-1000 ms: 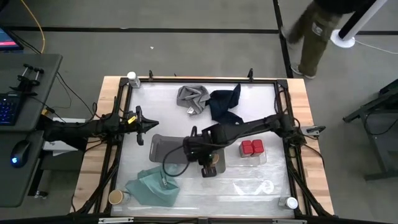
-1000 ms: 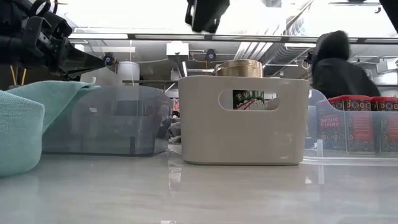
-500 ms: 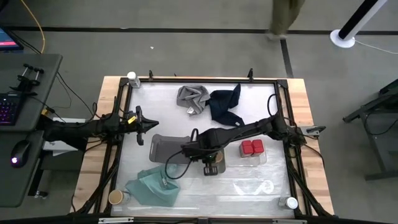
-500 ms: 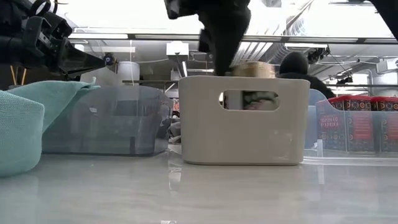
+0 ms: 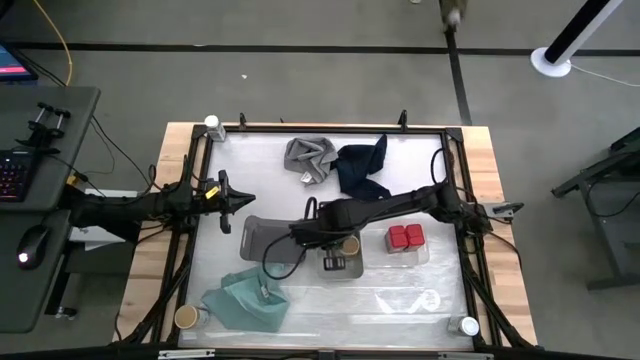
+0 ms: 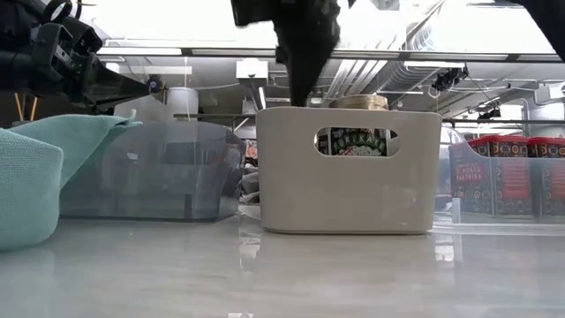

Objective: Sort spices by type
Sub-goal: Put the right brown spice bottle into the gray bin, then put the brown spice bottle into the gray bin

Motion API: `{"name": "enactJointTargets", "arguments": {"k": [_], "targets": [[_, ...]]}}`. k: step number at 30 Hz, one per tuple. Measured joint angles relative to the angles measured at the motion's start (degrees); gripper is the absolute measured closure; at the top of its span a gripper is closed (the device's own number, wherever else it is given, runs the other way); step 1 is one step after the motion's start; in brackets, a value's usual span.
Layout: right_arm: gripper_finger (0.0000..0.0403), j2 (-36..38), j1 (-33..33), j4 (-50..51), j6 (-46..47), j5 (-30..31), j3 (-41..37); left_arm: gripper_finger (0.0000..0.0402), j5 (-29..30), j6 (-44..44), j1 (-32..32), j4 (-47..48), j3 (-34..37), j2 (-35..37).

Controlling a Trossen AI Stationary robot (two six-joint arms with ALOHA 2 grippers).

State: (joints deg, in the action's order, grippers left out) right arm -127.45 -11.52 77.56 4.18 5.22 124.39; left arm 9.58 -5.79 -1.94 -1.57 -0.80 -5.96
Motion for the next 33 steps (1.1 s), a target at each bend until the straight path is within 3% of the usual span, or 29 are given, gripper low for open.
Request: {"name": "enactJointTargets", "arguments": {"k": [3,7,11,18,24,33], "targets": [[0.0403,0.45,-0.30,0.50,-1.27,-0.02,3.70,0.0401,0.00,0.01,0.00,0.01,0.00,0.01],[0.0403,0.45,-0.98,4.79,-2.15,-10.16,6.28,0.0402,0.00,0.01,-0.02,0.01,0.00,0.00],[0.0403,0.43,-2.98,9.28,-1.77,-17.51,3.30,0.0401,0.00,0.01,0.00,-0.01,-0.01,0.00],[0.0403,0.36,-5.70,6.92,-1.36,-12.23,-5.05,0.0402,0.00,0.01,-0.01,0.00,-0.01,0.00],[0.0403,0.34,-4.94,7.06,1.83,-7.08,-5.94,0.0401,0.00,-0.01,-0.01,-0.01,0.00,0.02],[0.0403,3.16,-6.58,9.08,2.98,-11.98,-1.72,0.0402,0.06,3.08,-0.02,-0.04,0.00,0.02]]}}
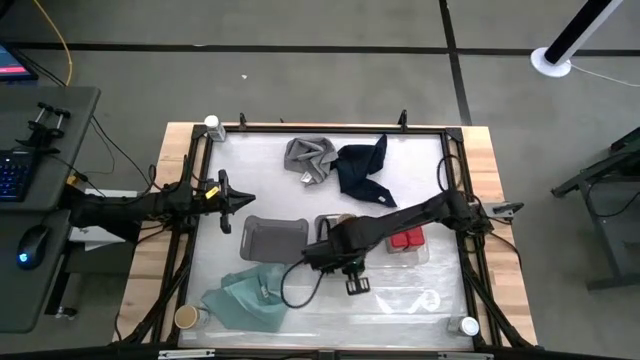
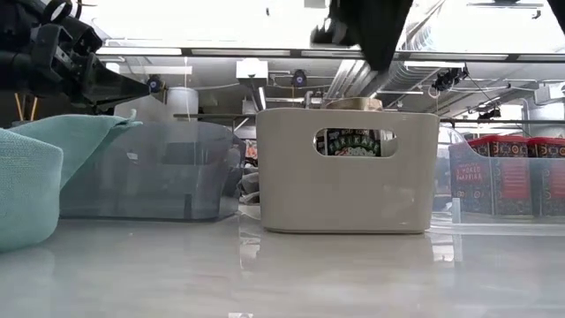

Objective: Sort spices by type
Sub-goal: Put the brown spice bottle into the gray bin

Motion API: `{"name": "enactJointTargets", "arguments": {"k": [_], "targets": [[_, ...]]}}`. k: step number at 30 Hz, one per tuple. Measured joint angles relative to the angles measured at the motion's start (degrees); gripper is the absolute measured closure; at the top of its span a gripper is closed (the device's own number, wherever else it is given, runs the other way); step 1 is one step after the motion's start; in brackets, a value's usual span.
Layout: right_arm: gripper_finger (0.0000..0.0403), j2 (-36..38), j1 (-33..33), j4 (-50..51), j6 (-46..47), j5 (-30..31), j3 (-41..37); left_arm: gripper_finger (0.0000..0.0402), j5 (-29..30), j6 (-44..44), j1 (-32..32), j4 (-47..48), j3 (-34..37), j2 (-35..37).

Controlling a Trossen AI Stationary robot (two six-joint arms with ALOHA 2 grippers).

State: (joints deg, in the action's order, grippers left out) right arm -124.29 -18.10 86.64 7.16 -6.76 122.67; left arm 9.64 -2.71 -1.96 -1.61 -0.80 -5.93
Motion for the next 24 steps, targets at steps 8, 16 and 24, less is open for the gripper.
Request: {"name": "enactJointTargets", "arguments": {"k": [8,16,24], "targets": [[0.0403,7.95,-1.21,2.05,14.66,5.06,4.08,0.0401,0.38,15.33,0.00,-0.04,0.00,-0.02],[0.0403,14.61,-1.99,2.29,26.57,15.64,4.11,0.0402,2.40,9.84,0.04,-4.54,0.01,-0.07],[0.0403,16.02,-2.11,3.36,27.65,20.04,4.03,0.0402,9.75,-35.67,0.09,-35.88,-0.35,-0.49]]}}
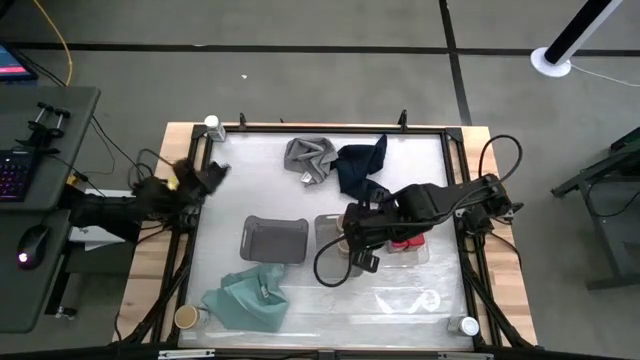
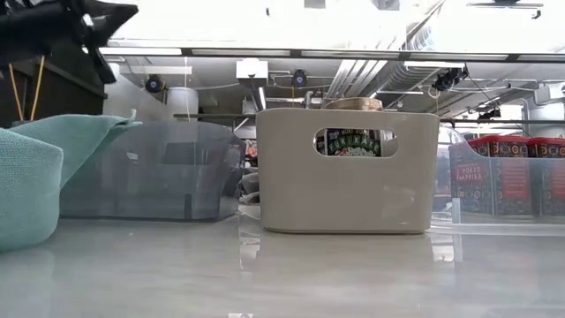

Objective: Sort spices by type
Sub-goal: Put the brown spice bottle into the gray bin

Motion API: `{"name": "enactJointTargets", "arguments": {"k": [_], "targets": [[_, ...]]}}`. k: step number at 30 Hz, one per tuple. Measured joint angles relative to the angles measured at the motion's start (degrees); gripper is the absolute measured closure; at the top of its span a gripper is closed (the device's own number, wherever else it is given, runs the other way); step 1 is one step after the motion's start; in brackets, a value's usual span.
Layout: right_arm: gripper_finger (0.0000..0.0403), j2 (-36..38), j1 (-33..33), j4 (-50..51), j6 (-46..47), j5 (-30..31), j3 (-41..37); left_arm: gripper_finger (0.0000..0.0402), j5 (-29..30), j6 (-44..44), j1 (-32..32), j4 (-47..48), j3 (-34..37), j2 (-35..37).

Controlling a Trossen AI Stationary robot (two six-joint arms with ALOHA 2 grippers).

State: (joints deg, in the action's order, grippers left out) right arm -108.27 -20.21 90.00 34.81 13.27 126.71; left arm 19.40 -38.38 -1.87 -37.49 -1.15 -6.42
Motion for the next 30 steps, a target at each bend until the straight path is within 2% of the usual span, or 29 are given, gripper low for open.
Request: {"name": "enactJointTargets", "arguments": {"k": [2,6,10,14,17,19,22,25,30], "targets": [[0.0403,0.00,0.06,-0.06,-1.54,0.42,-0.01,0.0402,1.29,-2.44,-0.02,0.26,-2.93,-2.43],[0.0403,0.00,1.41,0.02,-4.64,2.53,-0.01,0.0397,-10.84,-2.98,0.38,13.17,-15.16,-13.15],[0.0403,0.00,3.51,0.00,-7.88,2.95,-0.01,0.0371,-22.01,2.95,2.62,34.07,-31.94,-27.48],[0.0403,-0.02,5.23,0.01,-9.59,3.13,-0.01,0.0319,-31.33,10.44,6.29,62.20,-47.34,-39.59],[0.0403,-0.04,6.02,0.00,-11.39,3.28,-0.03,0.0268,-37.70,13.36,10.05,79.75,-54.55,-46.22],[0.0403,-0.04,6.50,-0.01,-12.70,3.29,-0.03,0.0233,-41.21,13.45,13.30,87.40,-56.79,-48.96],[0.0403,-0.04,7.15,-0.26,-13.25,4.02,-0.03,0.0186,-42.76,10.25,19.37,92.18,-57.29,-50.65],[0.0403,-0.04,7.48,-0.23,-13.43,5.38,-0.03,0.0150,-42.36,2.88,26.30,91.64,-56.57,-50.86],[0.0403,-0.04,7.48,-0.24,-15.88,5.93,-0.03,0.0126,-35.30,-8.43,39.47,89.46,-56.19,-52.55]]}}
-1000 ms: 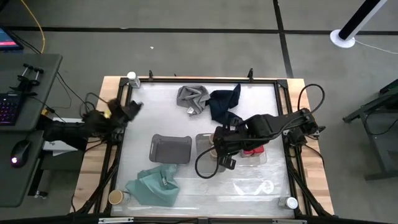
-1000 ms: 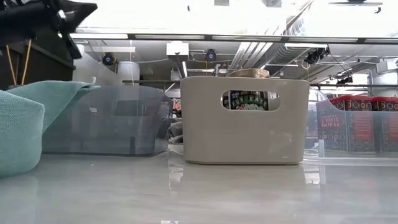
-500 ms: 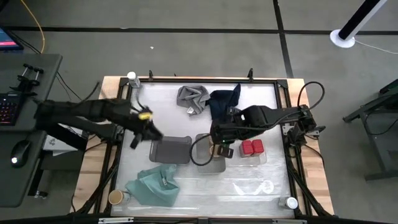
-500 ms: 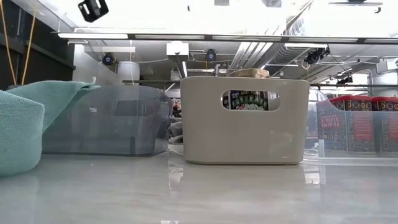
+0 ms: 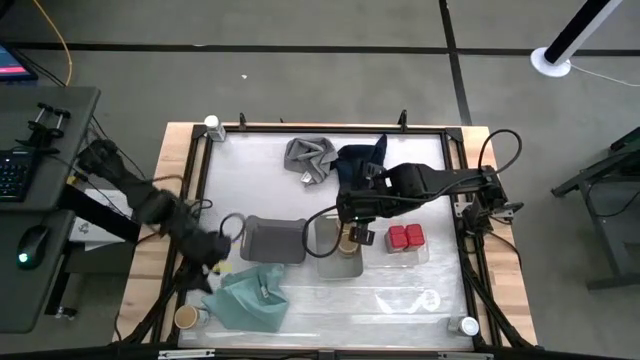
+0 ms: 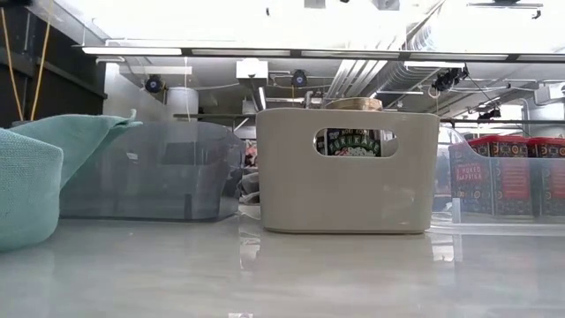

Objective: Sort spices by type
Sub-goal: Put the brown spice bottle into the gray bin

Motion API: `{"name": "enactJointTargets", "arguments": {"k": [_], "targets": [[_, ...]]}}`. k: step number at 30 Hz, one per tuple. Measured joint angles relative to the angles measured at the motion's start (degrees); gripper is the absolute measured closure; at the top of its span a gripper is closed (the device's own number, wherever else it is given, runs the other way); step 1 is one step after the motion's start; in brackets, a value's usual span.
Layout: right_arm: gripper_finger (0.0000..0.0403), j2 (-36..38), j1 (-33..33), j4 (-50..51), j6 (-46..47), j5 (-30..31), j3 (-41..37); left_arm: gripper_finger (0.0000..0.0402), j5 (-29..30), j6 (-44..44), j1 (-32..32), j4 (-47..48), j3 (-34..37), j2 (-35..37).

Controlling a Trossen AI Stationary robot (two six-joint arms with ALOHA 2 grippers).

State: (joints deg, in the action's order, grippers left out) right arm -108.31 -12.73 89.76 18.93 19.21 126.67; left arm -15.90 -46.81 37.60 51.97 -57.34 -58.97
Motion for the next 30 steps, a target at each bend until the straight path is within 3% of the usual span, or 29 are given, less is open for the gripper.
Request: {"name": "enactJointTargets", "arguments": {"k": [7,12,20,30], "targets": [[0.0403,-0.02,0.00,0.00,-1.05,1.71,-0.02,0.0124,2.01,-12.54,16.45,-1.31,0.00,-8.36],[0.0403,-0.02,0.00,0.00,-1.46,1.76,-0.04,0.0124,1.91,-19.90,23.36,-1.59,0.03,-14.05],[0.0403,-0.02,0.00,0.00,-2.53,2.50,-0.04,0.0124,6.99,-25.40,27.47,-2.35,-0.46,-17.17],[0.0403,-0.02,0.00,-0.42,-2.53,2.68,-0.04,0.0124,7.69,-25.33,27.52,-2.15,-0.39,-17.36]]}}
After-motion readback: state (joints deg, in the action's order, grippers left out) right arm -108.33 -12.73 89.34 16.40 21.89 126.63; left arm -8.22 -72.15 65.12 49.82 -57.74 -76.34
